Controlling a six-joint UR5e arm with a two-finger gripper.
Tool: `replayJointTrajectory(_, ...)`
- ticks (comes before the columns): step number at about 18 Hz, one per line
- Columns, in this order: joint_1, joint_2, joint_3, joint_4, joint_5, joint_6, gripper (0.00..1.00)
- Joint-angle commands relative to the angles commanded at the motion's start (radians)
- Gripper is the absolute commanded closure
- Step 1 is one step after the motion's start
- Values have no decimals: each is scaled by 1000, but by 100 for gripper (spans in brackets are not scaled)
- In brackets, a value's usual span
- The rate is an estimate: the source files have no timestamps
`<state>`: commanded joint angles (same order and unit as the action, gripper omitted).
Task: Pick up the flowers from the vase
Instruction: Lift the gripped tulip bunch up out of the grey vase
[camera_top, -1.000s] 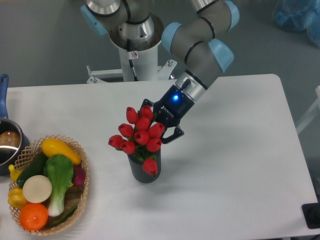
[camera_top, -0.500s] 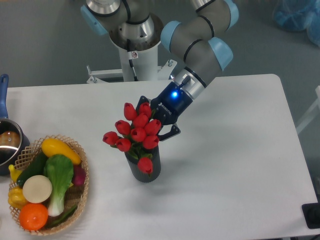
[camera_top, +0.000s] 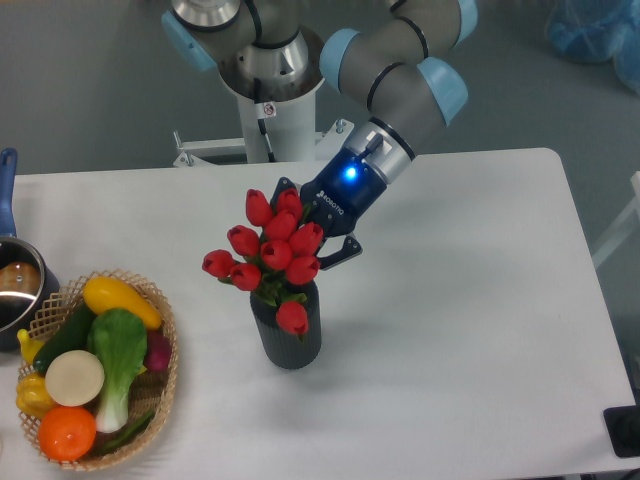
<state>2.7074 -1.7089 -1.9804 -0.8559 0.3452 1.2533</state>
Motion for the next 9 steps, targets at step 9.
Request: replayJointTrajectory(9,48,12,60,0,-90,-110,55)
